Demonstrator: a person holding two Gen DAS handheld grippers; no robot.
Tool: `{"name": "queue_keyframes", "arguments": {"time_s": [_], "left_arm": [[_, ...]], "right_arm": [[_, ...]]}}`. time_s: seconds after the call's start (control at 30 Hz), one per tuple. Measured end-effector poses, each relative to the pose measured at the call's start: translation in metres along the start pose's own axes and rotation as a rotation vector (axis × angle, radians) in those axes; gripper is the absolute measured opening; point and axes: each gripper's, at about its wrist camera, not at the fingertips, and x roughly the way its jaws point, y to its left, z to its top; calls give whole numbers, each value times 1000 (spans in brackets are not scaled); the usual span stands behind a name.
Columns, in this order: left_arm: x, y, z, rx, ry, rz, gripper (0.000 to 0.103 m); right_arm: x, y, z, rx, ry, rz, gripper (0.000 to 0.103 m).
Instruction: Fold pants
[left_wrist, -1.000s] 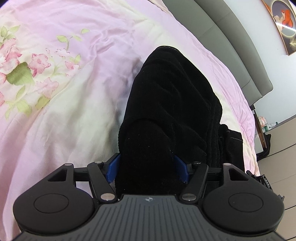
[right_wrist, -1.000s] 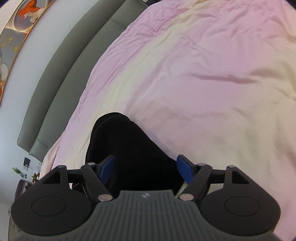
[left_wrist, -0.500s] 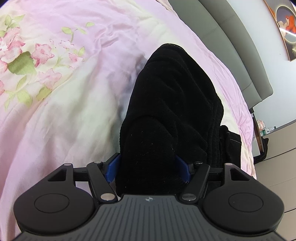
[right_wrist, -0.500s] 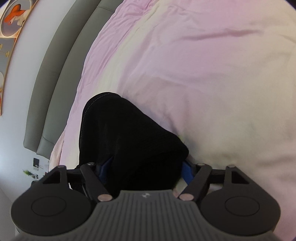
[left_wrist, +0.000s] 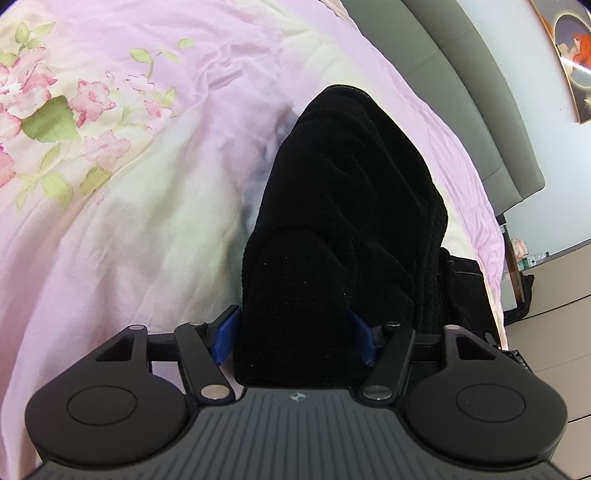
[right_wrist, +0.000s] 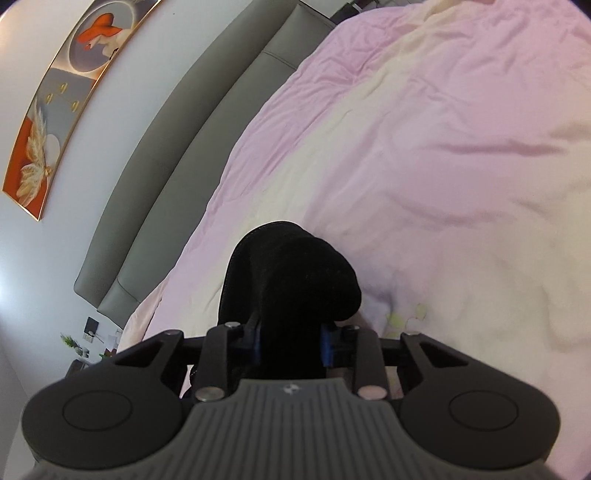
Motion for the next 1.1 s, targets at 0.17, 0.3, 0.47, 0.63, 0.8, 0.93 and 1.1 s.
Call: {"name": "queue_keyframes", "arguments": {"time_s": [0.17, 0.3, 0.47, 0.63, 0.8, 0.93, 1.1], "left_arm": [[-3, -1, 2, 22, -1, -5, 66], [1, -1, 7, 43, 35, 5, 66], [8, -8, 17, 118, 93, 51, 71], [14, -7, 20, 154, 120, 70, 74], [16, 5, 21, 123, 131, 48, 75], [15, 11, 21, 111, 127, 29, 73], [13, 18, 23, 94, 128, 7, 69]], "right_arm": [[-21, 32, -14, -160, -64, 21, 24], [-37, 65, -28, -281, -112, 50, 24], [-52, 114, -52, -453, -149, 65, 23], [-71, 159, -82, -553, -161, 110, 23], [-84, 206, -106, -656, -155, 175, 23], [-89, 247, -135, -821, -135, 220, 23], [-91, 289, -198, -1103, -122, 274, 23]]}}
